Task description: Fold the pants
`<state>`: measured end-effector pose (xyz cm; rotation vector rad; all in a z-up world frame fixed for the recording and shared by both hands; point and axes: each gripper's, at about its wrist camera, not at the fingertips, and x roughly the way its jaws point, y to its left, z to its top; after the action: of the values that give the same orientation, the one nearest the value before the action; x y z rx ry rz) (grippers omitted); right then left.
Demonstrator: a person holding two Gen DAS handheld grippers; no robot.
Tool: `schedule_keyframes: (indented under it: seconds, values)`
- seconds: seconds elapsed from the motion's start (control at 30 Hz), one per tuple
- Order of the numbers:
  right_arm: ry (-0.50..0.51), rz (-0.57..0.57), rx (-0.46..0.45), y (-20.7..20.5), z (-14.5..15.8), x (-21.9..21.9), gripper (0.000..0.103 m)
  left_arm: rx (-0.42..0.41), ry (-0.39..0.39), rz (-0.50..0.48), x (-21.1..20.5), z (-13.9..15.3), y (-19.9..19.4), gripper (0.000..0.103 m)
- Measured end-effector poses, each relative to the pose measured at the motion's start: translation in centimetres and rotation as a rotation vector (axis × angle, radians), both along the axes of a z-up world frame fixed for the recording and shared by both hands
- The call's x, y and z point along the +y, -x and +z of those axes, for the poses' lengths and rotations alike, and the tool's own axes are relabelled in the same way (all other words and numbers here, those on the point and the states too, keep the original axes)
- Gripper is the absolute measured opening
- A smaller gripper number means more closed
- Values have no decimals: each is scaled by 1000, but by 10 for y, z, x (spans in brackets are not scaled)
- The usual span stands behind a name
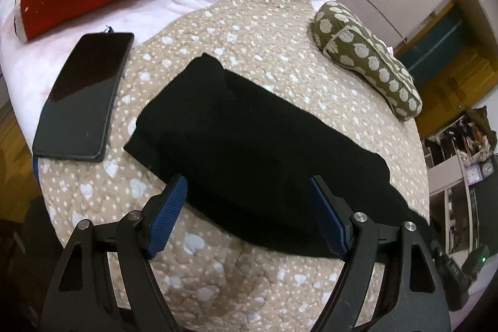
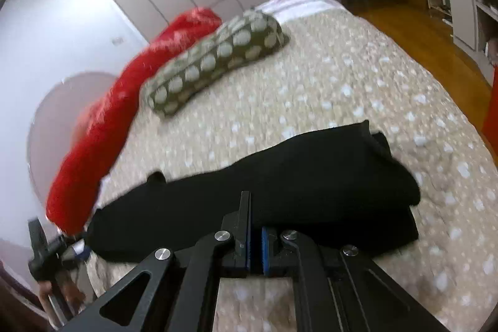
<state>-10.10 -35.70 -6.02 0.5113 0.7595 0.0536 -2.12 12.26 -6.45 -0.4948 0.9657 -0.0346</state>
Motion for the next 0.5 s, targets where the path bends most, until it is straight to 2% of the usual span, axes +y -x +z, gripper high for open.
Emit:
schedule_keyframes:
  seconds: [0.1,0.17,0.2,0.23,0.27,0.3,0.37,0.43,0.5]
  values:
    - [56,-10,69,-5,-22,7,5,-30,-68,6,-3,4,1,80]
    - [45,-36,125,-10,-41,1,8,-40,-127,22,-2,5,0,80]
    - [20,-40,115,-7,-43,-2,12,-40,-143,37,2,5,-1,80]
    - [15,-58,105,0,-40,-6,17,-36,-151,65,9,4,-1,80]
    - [45,-84,104,6,-34,-9,27,-26,-154,92,16,3,-2,80]
    - [83,-107,102,12,-28,-11,31,-15,-156,110,21,2,-4,80]
    - [125,-121,77,24,-13,-14,32,-3,-150,131,32,1,-9,80]
    - [97,-100,22,30,5,-13,32,-9,-159,147,37,5,-15,80]
    - [60,-31,-46,25,21,1,32,-13,-199,147,38,8,-24,80]
